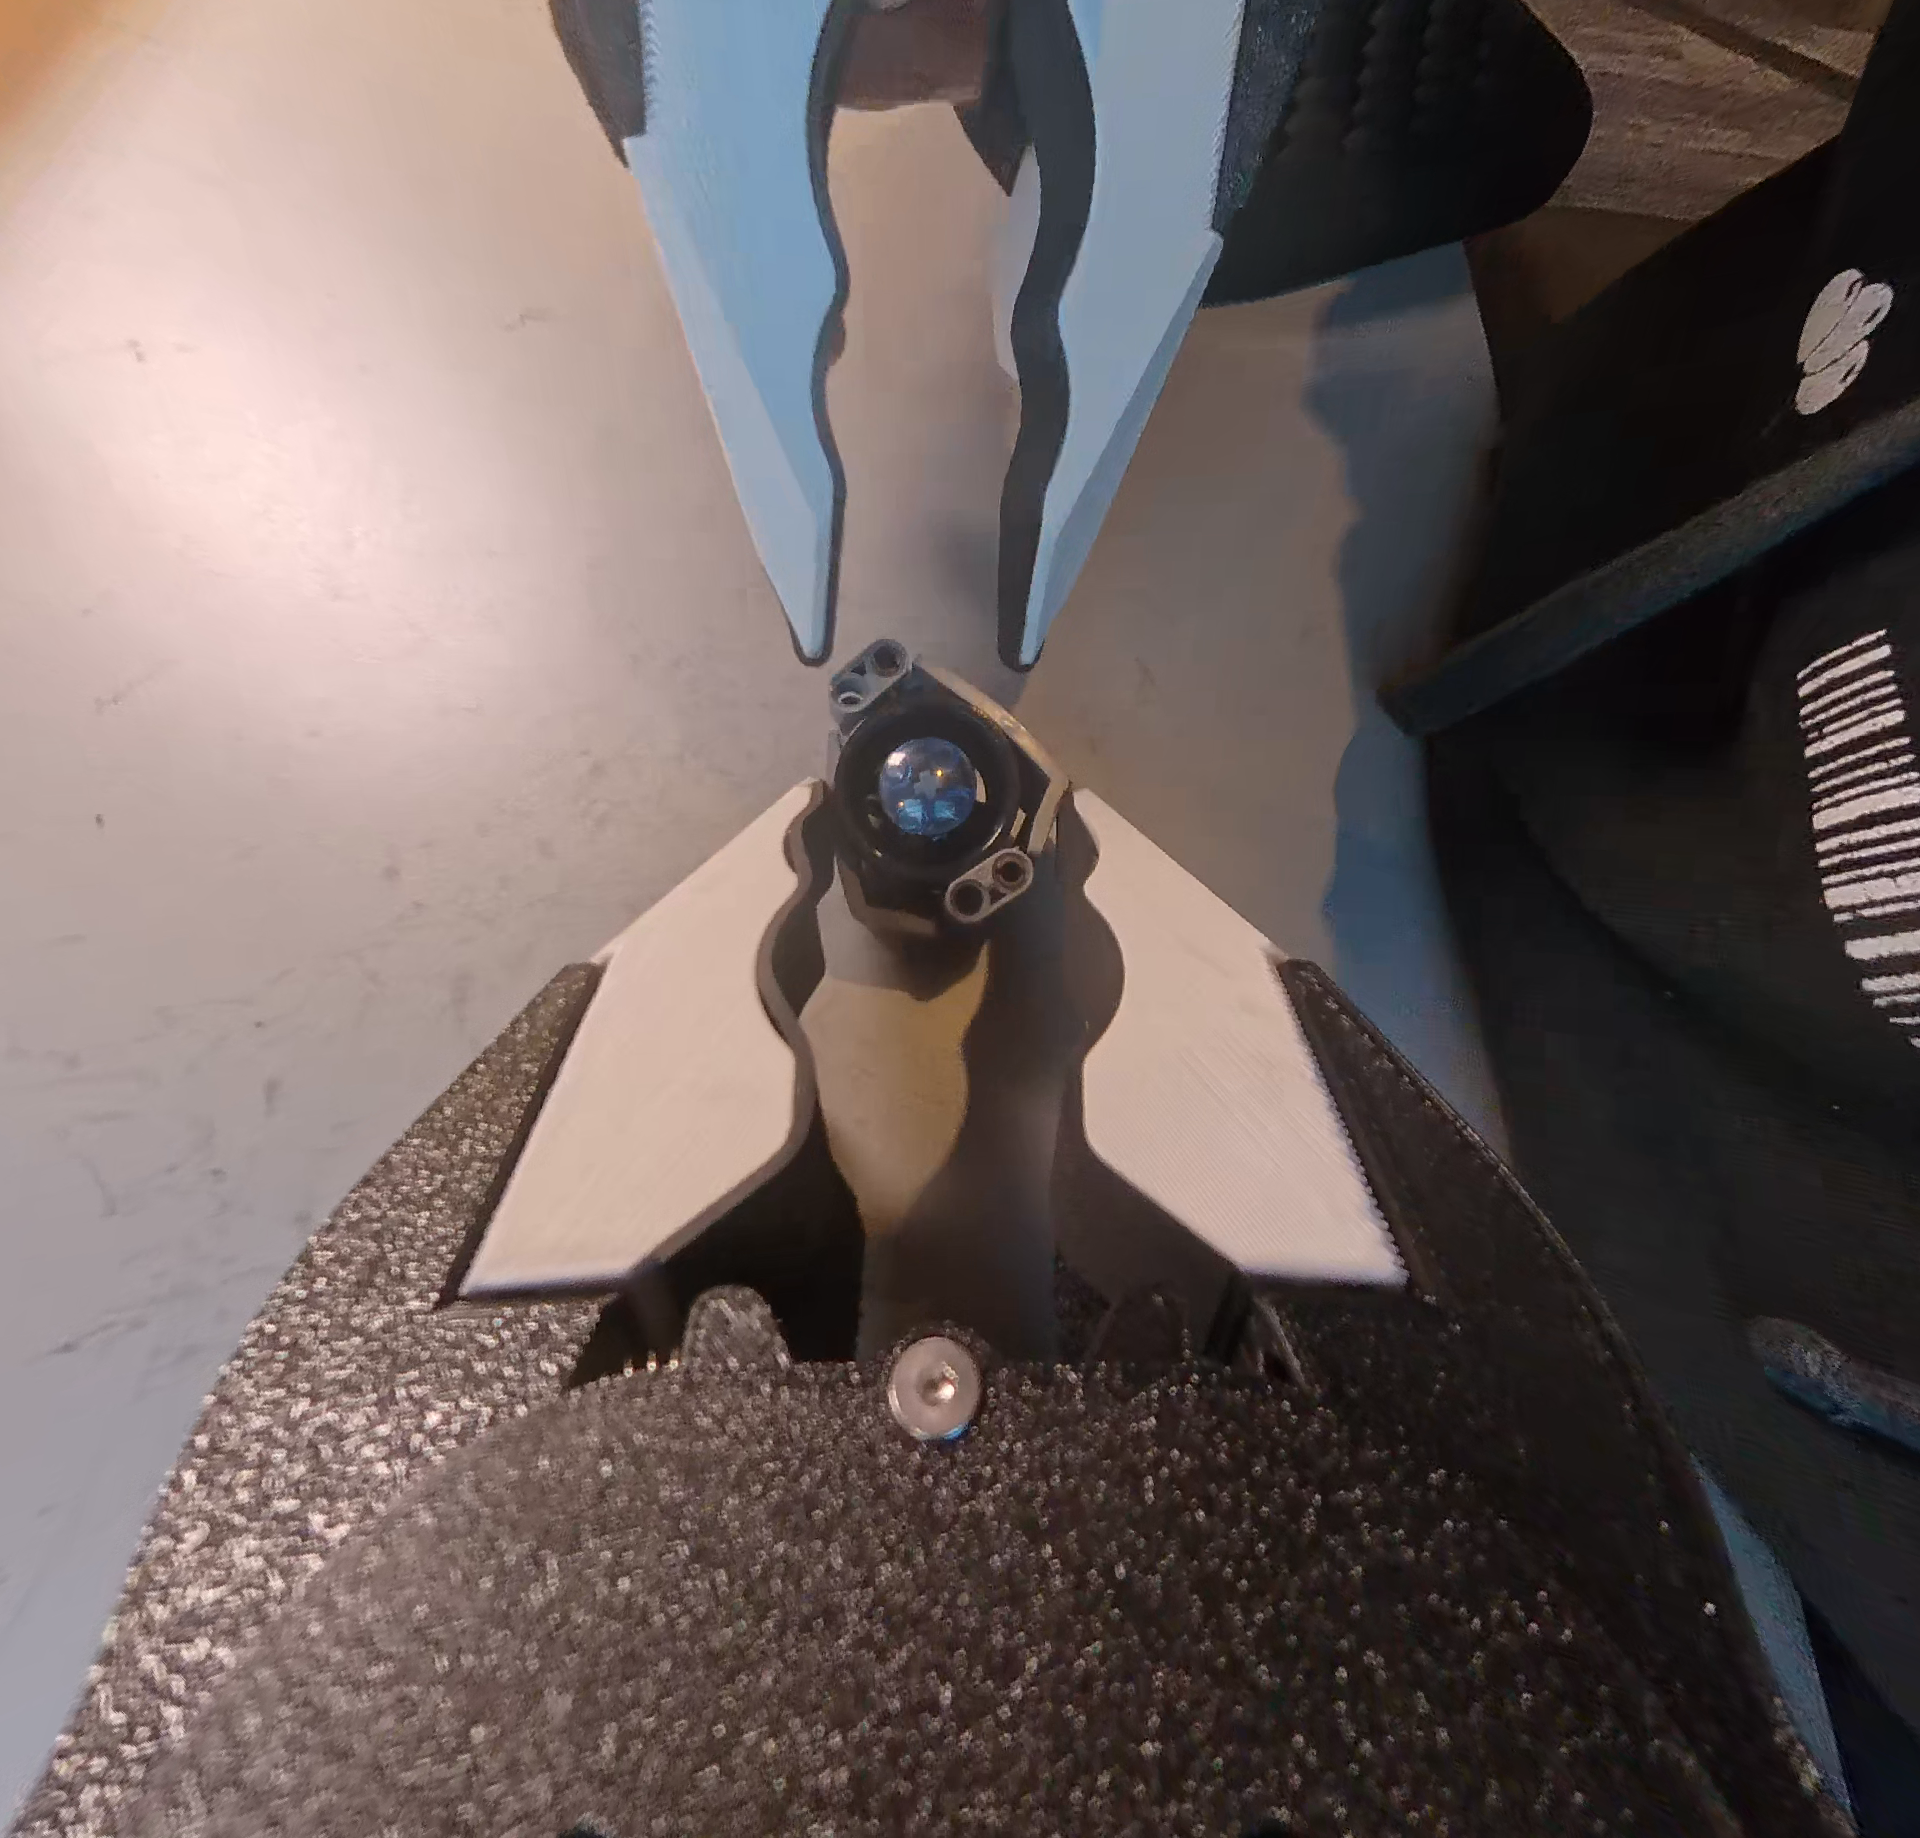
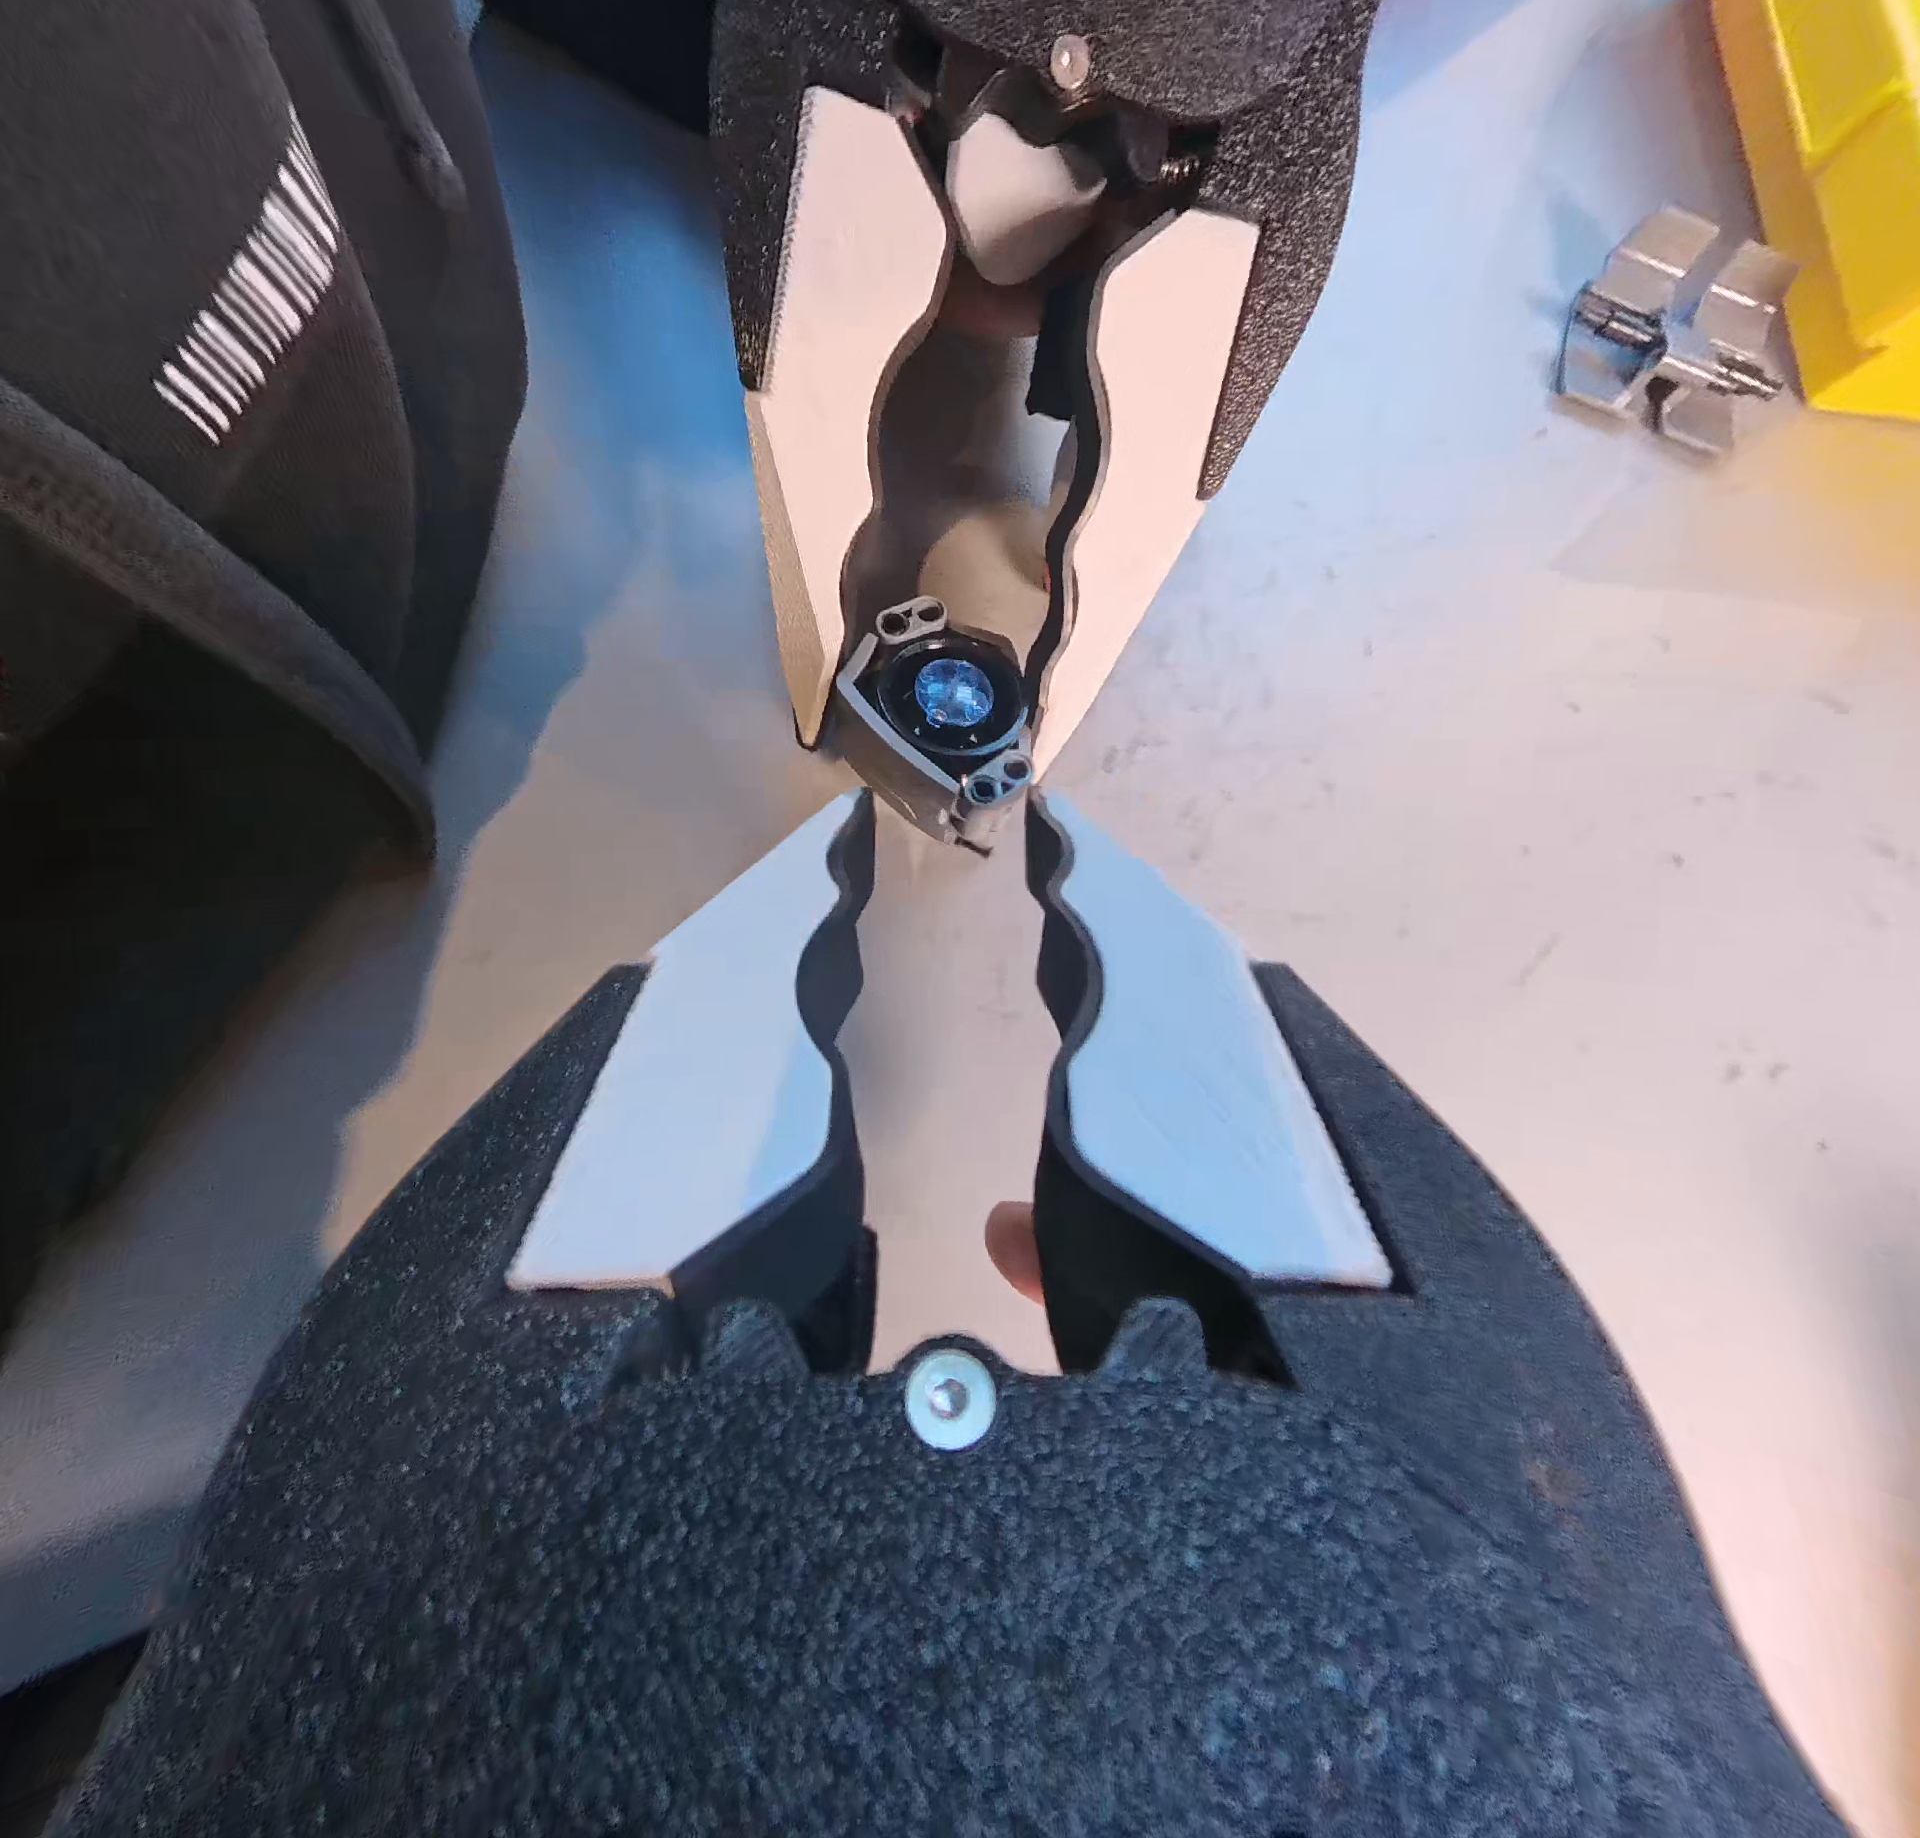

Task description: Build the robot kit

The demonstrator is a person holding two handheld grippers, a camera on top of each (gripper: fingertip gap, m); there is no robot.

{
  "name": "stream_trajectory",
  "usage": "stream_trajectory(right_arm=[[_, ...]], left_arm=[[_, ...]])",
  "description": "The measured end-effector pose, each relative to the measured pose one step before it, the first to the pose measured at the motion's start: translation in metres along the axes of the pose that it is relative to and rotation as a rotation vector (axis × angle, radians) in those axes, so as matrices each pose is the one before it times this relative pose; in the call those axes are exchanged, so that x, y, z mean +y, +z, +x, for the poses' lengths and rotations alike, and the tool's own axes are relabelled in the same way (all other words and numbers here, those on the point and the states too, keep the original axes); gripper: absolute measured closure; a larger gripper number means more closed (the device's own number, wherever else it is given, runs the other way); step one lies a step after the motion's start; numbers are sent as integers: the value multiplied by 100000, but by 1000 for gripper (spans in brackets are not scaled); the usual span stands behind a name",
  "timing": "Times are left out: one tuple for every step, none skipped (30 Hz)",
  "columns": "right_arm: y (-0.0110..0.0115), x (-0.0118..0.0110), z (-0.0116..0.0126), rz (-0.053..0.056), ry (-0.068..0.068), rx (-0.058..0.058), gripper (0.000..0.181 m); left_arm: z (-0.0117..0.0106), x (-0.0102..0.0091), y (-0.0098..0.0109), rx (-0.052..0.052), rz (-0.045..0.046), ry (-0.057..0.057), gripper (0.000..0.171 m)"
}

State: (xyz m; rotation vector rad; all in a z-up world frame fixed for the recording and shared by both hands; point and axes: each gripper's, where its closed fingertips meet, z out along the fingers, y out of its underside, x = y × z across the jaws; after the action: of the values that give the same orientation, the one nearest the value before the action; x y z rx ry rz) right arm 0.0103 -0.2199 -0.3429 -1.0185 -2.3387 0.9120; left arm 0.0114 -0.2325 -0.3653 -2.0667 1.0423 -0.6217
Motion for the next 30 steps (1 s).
stream_trajectory(right_arm=[[49,-259,16,1449,1615,1206,156],[109,-2,209,-307,1487,1830,159],[32,-15,137,-227,602,727,162],[24,-1,-4,-421,594,-529,162],[22,-9,4,-266,749,-565,161],[15,-4,17,-82,642,-502,161],[8,-2,30,128,633,-296,161],[24,11,59,351,1098,-125,161],[30,-33,-15,604,1097,-462,161],[35,-35,-64,660,340,-736,161],[68,-59,-115,545,307,-1152,161],[81,-69,-119,335,8,-1237,161],[83,-45,-26,-208,-864,-650,161],[59,-35,-4,-801,-1032,-493,161],[18,-1,-12,-1129,-1028,-732,162],[2,0,-8,-1127,-820,-830,162],[27,-14,-21,-928,-840,-839,162],[11,4,7,-990,-1112,-798,162],[15,10,16,-1175,-1319,-744,162],[7,1,19,-1366,-933,-842,162],[5,20,5,-1493,-1029,-856,162],[15,13,-21,-1408,-1146,-1014,162],[22,1,-33,-1448,-1270,-1039,163],[4,28,-10,-1850,-2466,-710,163],[2,54,37,-2764,-3455,-355,164],[-7,67,57,-3514,-4808,-35,164],[2,54,76,-3783,-6607,491,165],[-1,65,67,-3677,-7888,1287,165],[4,63,48,-2951,-6501,1507,166],[5,-1,-2,-1753,-4123,1094,166]], left_arm=[[4,1,7,-114,-24,312,130],[9,3,2,-71,-1,240,130],[9,-11,0,-47,10,186,130],[6,6,-4,-67,11,211,130],[-9,0,1,-100,22,239,130],[-12,-4,-15,-37,33,147,130],[-14,0,-5,45,13,-104,129],[-24,21,-10,82,-70,-289,129],[5,40,-4,107,-141,36,129],[65,40,3,139,-240,636,129],[108,69,48,167,-480,1017,129],[140,85,76,373,-656,946,128],[42,88,103,-158,-718,661,128],[7,66,78,-167,-584,418,127],[24,19,27,80,-172,106,127],[27,-3,-17,357,24,-132,127],[31,2,-6,365,4,-108,127],[12,7,6,199,-10,-105,128],[2,7,-13,165,5,-163,128],[-7,-1,-3,148,-2,-123,128],[-4,6,-5,94,-31,55,128],[24,25,-1,66,-90,414,128],[14,29,-5,50,-95,638,129],[10,4,3,23,-52,287,129],[-15,9,3,118,-14,-69,129],[-16,-7,-3,381,26,-355,129],[-10,-4,-10,447,39,-381,129],[-12,-5,-5,330,19,-194,129],[-4,8,-11,163,-8,118,129],[6,6,-2,-14,-25,198,129]])
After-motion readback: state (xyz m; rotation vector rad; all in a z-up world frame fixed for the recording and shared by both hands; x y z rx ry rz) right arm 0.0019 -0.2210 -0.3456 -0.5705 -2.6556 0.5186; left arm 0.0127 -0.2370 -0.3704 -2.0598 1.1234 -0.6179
